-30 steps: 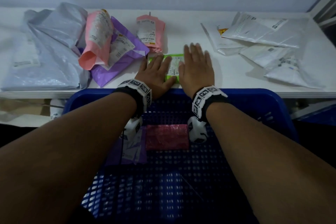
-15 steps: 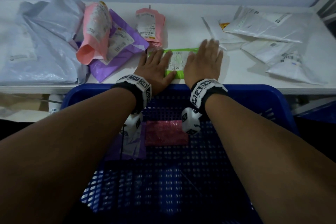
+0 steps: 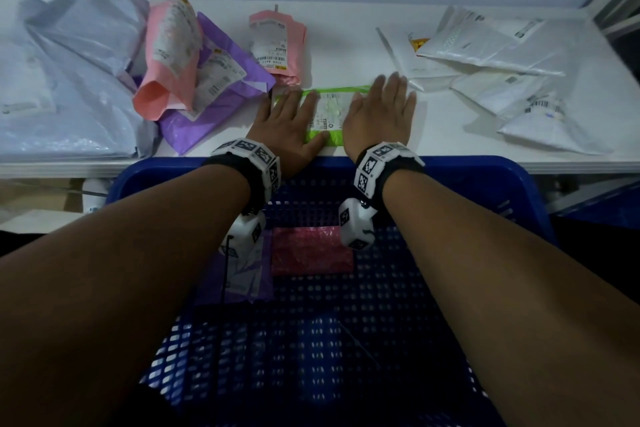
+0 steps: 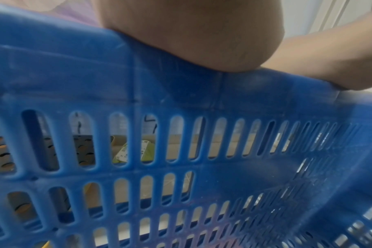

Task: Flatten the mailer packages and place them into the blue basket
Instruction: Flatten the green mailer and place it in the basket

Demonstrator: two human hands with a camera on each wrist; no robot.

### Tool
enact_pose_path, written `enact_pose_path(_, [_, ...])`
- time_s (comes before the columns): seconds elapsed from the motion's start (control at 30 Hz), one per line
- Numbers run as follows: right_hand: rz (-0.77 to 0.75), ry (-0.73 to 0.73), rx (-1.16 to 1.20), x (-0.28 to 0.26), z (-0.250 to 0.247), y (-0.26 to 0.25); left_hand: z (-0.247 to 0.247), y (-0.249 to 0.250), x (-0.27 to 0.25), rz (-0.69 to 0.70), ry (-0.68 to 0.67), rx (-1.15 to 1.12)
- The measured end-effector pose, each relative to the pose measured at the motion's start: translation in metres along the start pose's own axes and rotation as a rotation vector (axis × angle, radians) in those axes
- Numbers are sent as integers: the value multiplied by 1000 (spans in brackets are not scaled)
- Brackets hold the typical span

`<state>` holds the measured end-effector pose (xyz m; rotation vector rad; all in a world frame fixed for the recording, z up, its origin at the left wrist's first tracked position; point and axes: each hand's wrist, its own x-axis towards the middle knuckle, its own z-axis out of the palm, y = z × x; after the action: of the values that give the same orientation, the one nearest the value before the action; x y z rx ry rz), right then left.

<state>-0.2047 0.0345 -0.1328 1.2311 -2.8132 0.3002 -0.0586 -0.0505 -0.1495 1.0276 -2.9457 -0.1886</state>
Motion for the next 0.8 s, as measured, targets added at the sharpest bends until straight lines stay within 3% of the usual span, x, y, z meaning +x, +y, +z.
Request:
enact_pose_path(0.1, [-405,-45,73,0,0,-4,1,0,-1,-5,2,5])
enact_pose_path(0.17, [-500,-124,65,2,5,-5,1,1,-1,-14,-5,4])
enact_pose_path(0.23, [-306,-101,67,6,7,-3,0,2,-1,-18,-7,18])
enact_pose_path(0.33, [176,-147,71,8,3,1,-2,2,-2,-17,-5,5])
enact_pose_path(0.4, [207,-111,38,6,1,-1,-2,1,-2,-16,-6,8])
enact_pose_path(0.47, [31,28,-17,1,-2,-4,-2,1,-2,-19,-24,13])
enact_pose_path(0.53, [-267,94,11,-2,-4,-8,-1,1,-1,-20,-30,20])
enact_pose_path(0.6, [-511,-28,88,-1,-3,-10,-1,3,-1,-18,-21,5])
enact_pose_path(0.63, [-546,-97,98,1,-1,-9,-1,3,-1,-17,-13,-2])
enact_pose_path(0.7, [-443,-144,113,8,4,-5,0,3,-1,-19,-11,7])
enact_pose_path(0.8, [-58,-113,134,14,8,0,0,1,-1,-27,-17,19])
